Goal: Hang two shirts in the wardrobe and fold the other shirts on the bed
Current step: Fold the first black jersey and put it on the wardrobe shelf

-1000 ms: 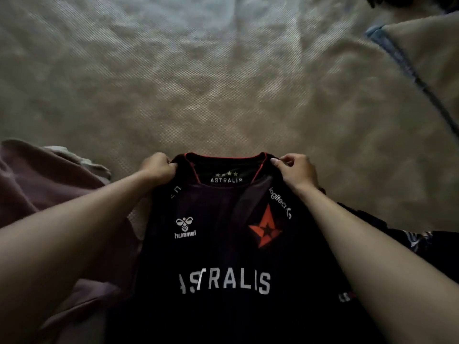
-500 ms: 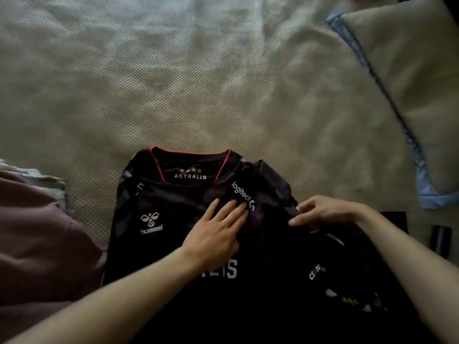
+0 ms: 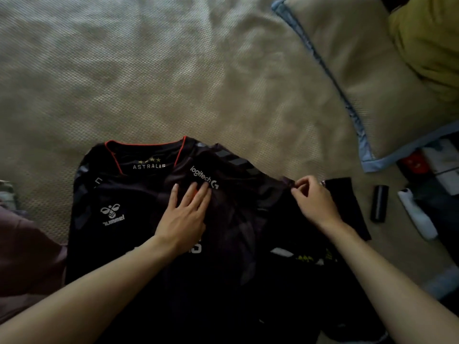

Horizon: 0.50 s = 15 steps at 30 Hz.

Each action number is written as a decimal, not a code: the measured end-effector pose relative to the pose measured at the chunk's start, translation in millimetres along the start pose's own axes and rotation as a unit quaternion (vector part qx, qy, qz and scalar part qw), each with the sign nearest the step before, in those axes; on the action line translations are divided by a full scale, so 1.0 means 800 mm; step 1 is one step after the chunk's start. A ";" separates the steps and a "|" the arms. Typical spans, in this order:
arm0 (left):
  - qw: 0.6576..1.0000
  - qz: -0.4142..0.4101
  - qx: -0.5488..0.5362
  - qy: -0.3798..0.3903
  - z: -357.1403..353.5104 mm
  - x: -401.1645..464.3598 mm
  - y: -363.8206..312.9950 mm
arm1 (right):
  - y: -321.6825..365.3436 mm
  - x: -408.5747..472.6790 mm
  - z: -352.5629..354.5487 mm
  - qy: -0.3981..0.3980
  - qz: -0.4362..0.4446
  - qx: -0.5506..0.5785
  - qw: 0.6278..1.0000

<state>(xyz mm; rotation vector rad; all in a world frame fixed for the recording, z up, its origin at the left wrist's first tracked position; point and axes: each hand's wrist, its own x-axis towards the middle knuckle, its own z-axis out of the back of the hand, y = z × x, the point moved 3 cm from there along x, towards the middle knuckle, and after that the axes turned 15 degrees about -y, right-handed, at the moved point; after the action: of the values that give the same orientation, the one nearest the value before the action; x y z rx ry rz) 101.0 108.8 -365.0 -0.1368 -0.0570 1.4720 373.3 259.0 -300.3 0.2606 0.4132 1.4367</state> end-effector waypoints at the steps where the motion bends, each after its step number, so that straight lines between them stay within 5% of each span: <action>1: 1.000 -0.014 0.000 -0.026 0.009 -0.001 -0.011 | -0.006 -0.023 0.013 -0.039 0.020 -0.004 0.999; 3: 0.993 -0.058 -0.022 -0.098 0.022 -0.002 -0.044 | -0.015 -0.079 0.021 -0.046 0.075 -0.005 0.996; 7: 0.989 -0.087 -0.073 -0.093 0.018 0.012 -0.118 | -0.034 -0.206 -0.034 0.144 0.175 -0.086 0.970; 10: 0.994 -0.088 -0.046 -0.035 0.011 0.043 -0.143 | -0.047 -0.237 -0.064 0.105 0.199 -0.106 0.969; 15: 0.989 -0.043 -0.093 -0.111 0.033 0.066 -0.148 | -0.053 -0.249 -0.091 0.070 0.202 -0.142 0.966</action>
<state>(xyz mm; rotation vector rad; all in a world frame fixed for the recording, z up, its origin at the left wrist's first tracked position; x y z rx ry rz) 219.9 151.5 -326.4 -0.1191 -0.3777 1.3893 364.3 51.3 -360.4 0.0066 0.2706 1.9009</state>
